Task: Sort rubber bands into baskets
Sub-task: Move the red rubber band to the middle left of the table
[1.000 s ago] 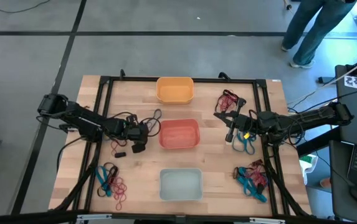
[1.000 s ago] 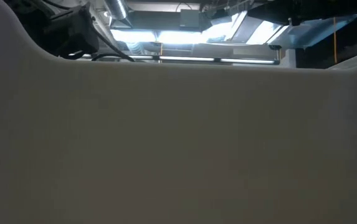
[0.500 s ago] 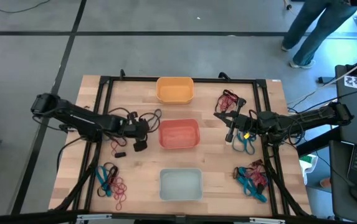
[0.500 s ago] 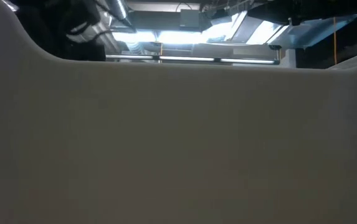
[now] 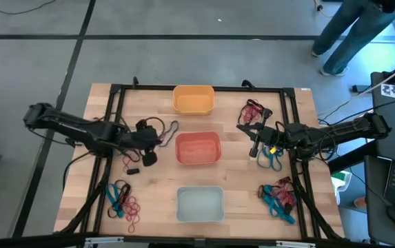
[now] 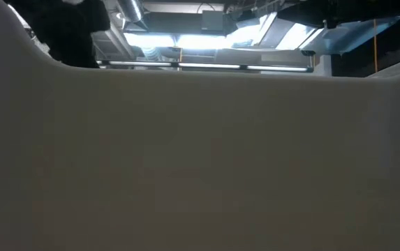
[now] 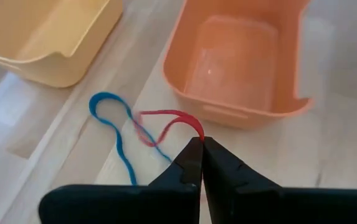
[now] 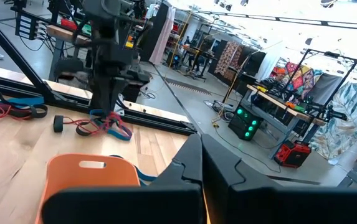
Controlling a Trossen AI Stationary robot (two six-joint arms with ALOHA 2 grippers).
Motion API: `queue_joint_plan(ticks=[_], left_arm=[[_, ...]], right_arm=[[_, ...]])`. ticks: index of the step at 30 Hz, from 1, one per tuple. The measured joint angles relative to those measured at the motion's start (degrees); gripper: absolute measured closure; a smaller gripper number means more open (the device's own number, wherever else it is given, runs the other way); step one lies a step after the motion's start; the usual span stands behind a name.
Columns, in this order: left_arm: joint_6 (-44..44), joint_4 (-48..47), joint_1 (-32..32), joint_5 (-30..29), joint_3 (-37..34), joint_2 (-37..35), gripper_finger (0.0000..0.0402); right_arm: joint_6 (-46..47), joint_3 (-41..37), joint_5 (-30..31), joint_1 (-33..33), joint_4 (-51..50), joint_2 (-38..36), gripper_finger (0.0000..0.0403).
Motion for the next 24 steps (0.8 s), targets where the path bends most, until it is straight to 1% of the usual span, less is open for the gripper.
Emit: queue_joint_plan(ticks=[5,9,12,17,24], left_arm=[[-2.1,0.04,-1.43,2.38,0.0,-3.77,0.0396],[-3.88,0.04,-2.9,5.45,0.0,-5.82,0.0399],[-5.0,0.01,-4.27,6.42,0.0,-6.14,0.0396],[-7.26,-1.46,-6.22,10.03,0.0,-6.12,0.0399],[-10.41,-1.6,-9.18,12.17,-1.48,-6.01,0.0397]], right_arm=[[0.0,0.0,-0.01,0.0,-0.01,0.0,0.0402],[0.0,0.0,0.0,0.0,-0.01,0.0,0.0402],[0.0,0.0,-0.01,0.0,-0.01,0.0,0.0402],[0.0,0.0,-0.01,0.0,-0.01,0.0,0.0402],[0.0,0.0,0.0,-0.01,-0.01,0.0,0.0402]])
